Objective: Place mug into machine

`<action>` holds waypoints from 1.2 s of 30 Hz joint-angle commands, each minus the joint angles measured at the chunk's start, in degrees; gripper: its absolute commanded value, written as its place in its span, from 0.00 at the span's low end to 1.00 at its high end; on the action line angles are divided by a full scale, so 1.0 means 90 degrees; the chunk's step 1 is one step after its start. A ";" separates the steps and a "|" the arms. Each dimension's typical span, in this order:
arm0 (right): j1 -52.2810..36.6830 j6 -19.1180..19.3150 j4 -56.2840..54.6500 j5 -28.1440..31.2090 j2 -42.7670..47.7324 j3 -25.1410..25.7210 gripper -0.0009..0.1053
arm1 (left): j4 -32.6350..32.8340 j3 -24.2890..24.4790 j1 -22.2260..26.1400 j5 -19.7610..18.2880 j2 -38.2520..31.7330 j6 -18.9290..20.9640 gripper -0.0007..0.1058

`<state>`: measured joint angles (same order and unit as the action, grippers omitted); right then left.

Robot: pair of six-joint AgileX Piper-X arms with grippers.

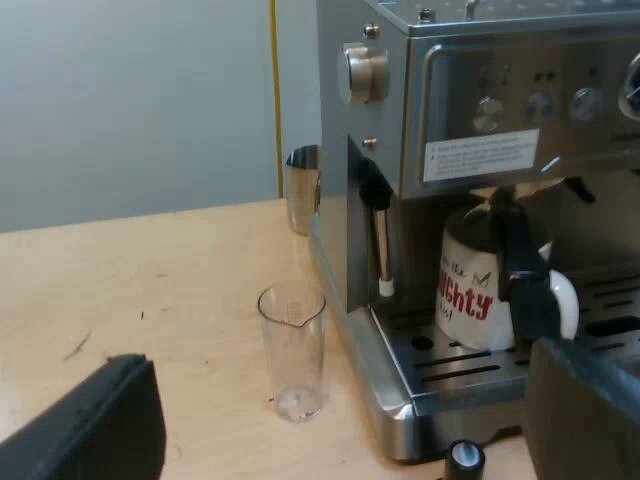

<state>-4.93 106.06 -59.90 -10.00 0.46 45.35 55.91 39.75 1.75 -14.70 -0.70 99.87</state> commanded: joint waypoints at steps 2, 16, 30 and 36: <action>-0.0005 0.0089 0.0192 -0.0068 0.0302 -0.0156 0.73 | -0.0442 -0.0430 -0.0001 0.0093 -0.0259 0.0014 0.75; -0.0005 0.0089 0.0105 -0.0109 0.0290 -0.1206 0.73 | -0.0076 -0.1155 -0.0001 0.0093 -0.0248 0.0014 0.75; -0.0005 0.0076 0.0085 -0.0109 0.0290 -0.1687 0.73 | 0.0022 -0.1257 -0.0001 0.0093 -0.0248 0.0014 0.75; -0.0005 0.0073 0.0089 -0.0054 0.0290 -0.1687 0.73 | 0.0003 -0.1264 -0.0001 0.0093 -0.0248 0.0014 0.75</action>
<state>-4.93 106.06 -59.37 -10.47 0.36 29.76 56.58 28.23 1.75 -14.55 -0.70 99.87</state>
